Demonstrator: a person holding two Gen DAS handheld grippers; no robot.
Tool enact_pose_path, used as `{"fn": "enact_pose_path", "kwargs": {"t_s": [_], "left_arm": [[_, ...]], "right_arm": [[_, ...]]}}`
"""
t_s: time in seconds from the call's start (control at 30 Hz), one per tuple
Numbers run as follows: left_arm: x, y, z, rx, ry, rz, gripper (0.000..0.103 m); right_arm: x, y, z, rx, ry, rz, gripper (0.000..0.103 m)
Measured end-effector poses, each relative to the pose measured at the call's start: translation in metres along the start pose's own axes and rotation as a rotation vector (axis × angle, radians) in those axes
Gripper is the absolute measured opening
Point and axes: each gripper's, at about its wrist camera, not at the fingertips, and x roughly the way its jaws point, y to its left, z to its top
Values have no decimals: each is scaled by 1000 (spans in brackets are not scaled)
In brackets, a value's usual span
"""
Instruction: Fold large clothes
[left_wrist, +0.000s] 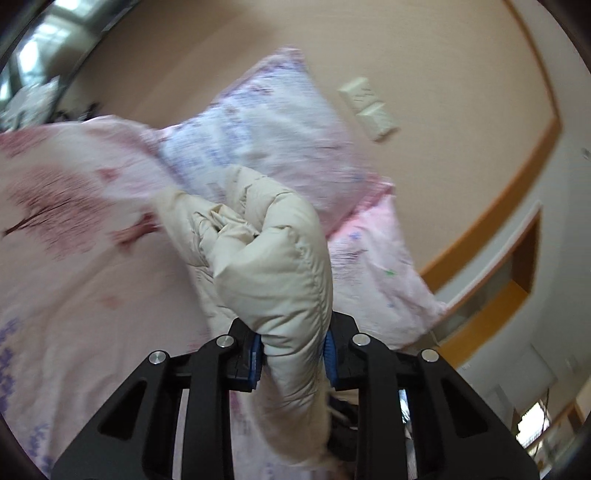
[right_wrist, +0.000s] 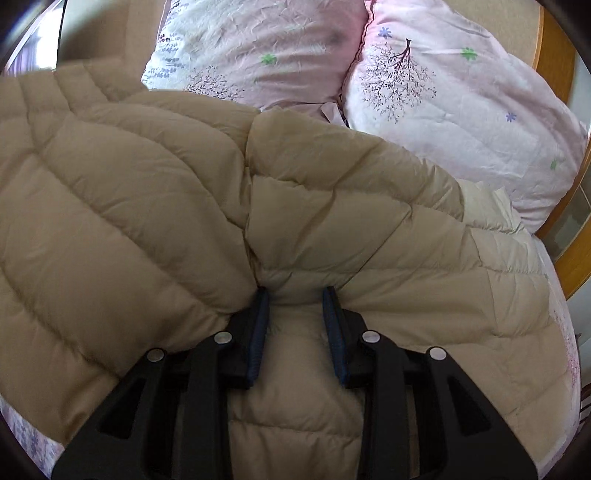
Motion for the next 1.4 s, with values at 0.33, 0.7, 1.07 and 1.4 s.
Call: {"fn": "enact_pose_path", "kwargs": {"t_s": [0.33, 0.7, 1.07, 1.4], "left_arm": [[38, -85, -24, 245, 114, -248, 25], [79, -130, -51, 383, 214, -261, 25], [110, -161, -91, 454, 346, -306, 25], [171, -187, -181, 563, 657, -345, 26]], "right_arm": [[4, 2, 2, -30, 3, -6, 32], [-54, -80, -23, -36, -87, 137, 64], [-54, -210, -88, 359, 0, 116, 62], [-23, -232, -91, 453, 24, 272, 60]]}}
